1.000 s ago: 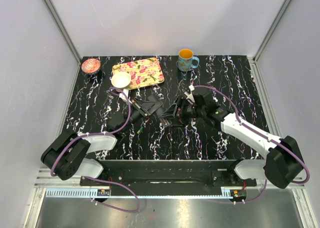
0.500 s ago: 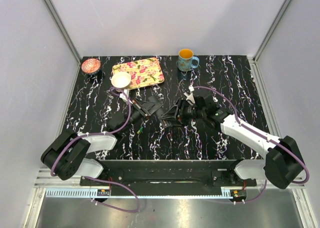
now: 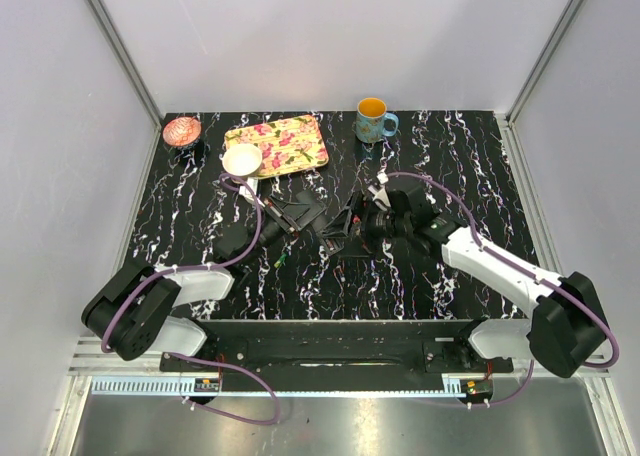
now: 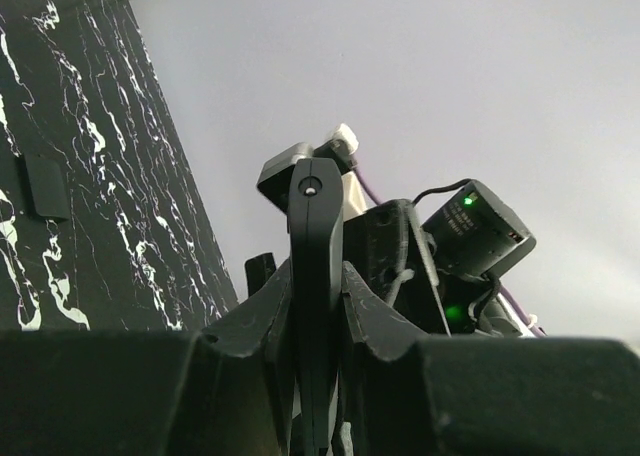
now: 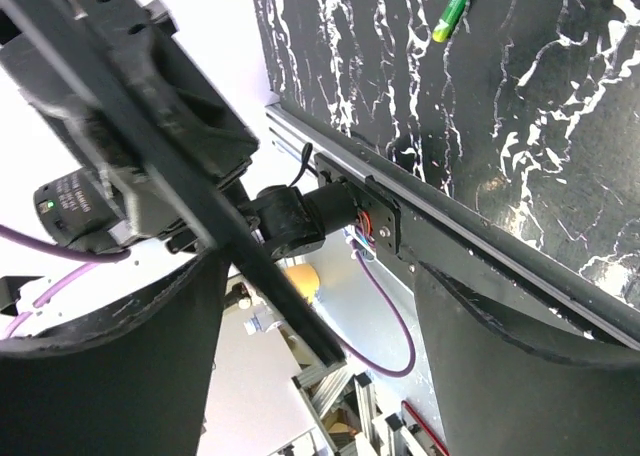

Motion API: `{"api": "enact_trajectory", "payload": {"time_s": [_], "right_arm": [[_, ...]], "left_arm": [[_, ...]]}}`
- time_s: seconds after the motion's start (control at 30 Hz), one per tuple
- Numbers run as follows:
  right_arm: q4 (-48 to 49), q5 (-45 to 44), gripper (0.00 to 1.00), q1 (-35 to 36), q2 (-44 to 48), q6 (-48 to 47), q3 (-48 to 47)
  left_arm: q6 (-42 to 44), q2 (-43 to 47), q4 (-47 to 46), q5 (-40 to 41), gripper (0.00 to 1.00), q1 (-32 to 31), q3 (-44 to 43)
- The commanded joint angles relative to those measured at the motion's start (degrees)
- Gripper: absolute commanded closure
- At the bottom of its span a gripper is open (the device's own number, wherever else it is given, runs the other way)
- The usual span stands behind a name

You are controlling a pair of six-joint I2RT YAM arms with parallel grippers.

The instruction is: Load the batteries into the remote control

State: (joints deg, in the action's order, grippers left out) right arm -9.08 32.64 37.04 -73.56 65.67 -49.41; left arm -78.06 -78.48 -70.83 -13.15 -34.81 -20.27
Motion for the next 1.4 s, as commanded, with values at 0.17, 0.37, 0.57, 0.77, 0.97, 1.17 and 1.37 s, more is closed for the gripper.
{"api": "enact_trajectory", "payload": {"time_s": [0.17,0.37,0.57,0.77,0.97,1.17,1.37], "right_arm": [[-15.9,-3.5,0.12,-1.8,4.9,-13.3,-16.8],[-26.6,-23.2,0.13,-2.0,10.6,-25.8,-17.5],[-25.6,-48.4,0.27,-2.0,2.6,-37.7,-10.2],[-18.4,-50.9,0.37,-2.5,-14.3,-44.9,-16.7],[-16.5,-47.2,0.53,-4.8,-31.1,-48.6,-27.3],[-15.0,-45.6,0.46,-6.3,-38.6,-52.4,-32.2],[-13.8,-41.7,0.45,-8.6,-41.5,-54.3,-32.9]], "left_arm": [[0.0,2.8,-4.7,-0.1,1.00,1.1,-2.1],[-3.3,2.5,-0.6,-6.1,1.00,5.3,-1.4],[-4.0,8.2,5.9,-17.3,1.00,10.5,4.0],[1.9,23.6,20.9,-16.9,1.00,11.3,9.8],[5.7,31.6,30.0,-17.1,1.00,11.4,7.8],[3.4,30.1,25.8,-19.4,1.00,11.6,9.5],[1.9,27.4,20.8,-21.0,1.00,12.2,10.8]]}}
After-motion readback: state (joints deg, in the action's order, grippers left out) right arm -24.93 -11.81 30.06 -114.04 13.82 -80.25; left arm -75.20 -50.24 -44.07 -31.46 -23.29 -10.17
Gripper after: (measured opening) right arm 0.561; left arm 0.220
